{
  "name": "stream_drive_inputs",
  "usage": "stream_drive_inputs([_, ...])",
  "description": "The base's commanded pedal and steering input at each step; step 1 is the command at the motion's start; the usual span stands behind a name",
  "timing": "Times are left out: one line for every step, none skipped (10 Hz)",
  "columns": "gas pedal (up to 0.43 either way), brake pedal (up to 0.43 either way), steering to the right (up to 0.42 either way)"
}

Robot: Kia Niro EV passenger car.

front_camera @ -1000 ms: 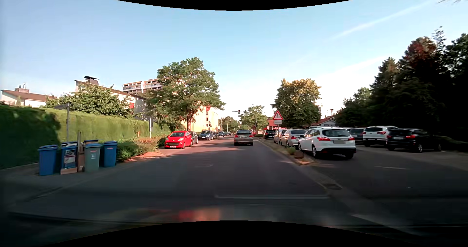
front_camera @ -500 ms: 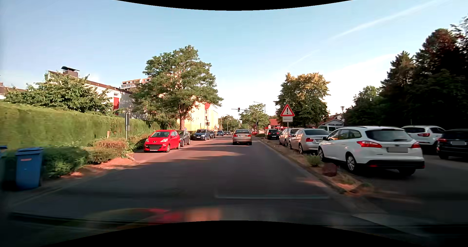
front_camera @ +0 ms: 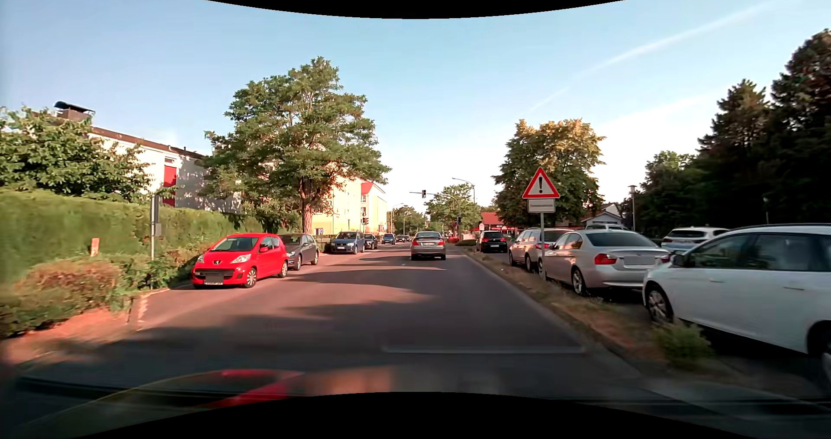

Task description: Follow the waypoints while adhering to traffic rules and regulations

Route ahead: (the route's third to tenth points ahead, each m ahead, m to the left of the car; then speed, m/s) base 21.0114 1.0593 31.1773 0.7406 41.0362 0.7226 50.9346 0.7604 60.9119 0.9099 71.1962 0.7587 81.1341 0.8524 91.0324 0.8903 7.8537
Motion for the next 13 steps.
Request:
stream_drive_inputs([0.028,0.0,-0.006])
stream_drive_inputs([0.028,0.0,-0.005])
stream_drive_inputs([0.028,0.0,-0.005])
stream_drive_inputs([0.028,0.0,-0.005])
stream_drive_inputs([0.028,0.0,-0.005])
stream_drive_inputs([0.028,0.0,-0.005])
stream_drive_inputs([0.028,0.0,-0.005])
stream_drive_inputs([0.028,0.0,-0.005])
stream_drive_inputs([0.028,0.0,-0.005])
stream_drive_inputs([0.028,0.0,-0.005])
stream_drive_inputs([0.028,0.0,-0.005])
stream_drive_inputs([0.02,0.0,-0.005])
stream_drive_inputs([0.008,0.0,-0.005])
